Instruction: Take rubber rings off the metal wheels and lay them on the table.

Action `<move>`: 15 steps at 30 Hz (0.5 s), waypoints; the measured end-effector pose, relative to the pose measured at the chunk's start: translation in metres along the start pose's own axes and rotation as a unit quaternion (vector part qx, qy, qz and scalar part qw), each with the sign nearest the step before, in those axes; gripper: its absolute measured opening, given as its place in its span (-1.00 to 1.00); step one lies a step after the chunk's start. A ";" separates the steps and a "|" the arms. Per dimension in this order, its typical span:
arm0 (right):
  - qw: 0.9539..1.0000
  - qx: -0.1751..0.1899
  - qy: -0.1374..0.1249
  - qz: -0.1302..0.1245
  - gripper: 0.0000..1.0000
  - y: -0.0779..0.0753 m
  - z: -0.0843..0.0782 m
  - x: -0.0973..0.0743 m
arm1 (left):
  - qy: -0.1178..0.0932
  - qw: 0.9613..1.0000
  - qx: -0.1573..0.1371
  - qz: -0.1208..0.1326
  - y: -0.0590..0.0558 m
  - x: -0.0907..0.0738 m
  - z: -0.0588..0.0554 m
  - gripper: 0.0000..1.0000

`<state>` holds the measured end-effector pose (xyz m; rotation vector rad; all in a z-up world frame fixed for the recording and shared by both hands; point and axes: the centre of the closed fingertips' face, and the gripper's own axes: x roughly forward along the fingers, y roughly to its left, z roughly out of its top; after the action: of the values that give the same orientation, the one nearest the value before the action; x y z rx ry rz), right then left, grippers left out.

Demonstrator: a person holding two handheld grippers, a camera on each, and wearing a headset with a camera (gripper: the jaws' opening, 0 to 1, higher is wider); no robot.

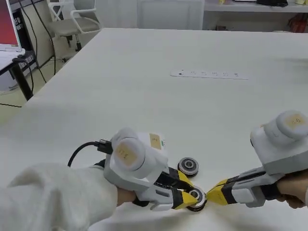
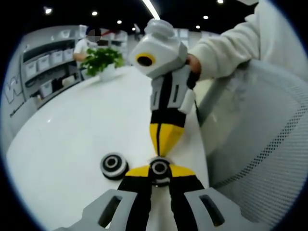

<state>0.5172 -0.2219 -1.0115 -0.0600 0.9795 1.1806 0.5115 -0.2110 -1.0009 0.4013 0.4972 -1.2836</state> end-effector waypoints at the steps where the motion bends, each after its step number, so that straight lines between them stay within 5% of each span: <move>1: 1.000 0.007 -0.001 0.001 -1.00 0.000 0.000 -0.001 | -0.001 1.000 0.000 0.000 0.000 0.000 0.000 -0.71; 8: 0.992 0.118 -0.024 0.028 -1.00 0.007 0.004 -0.002 | -0.008 1.000 -0.002 -0.002 0.001 0.000 0.000 -0.72; 15: 0.993 0.114 -0.027 0.028 -1.00 0.013 0.004 0.001 | -0.007 1.000 0.002 -0.001 0.001 0.000 -0.001 -0.72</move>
<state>0.5099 -0.2134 -1.0043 0.1807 1.0683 1.1082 0.5128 -0.2102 -1.0013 0.3948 0.4831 -1.2886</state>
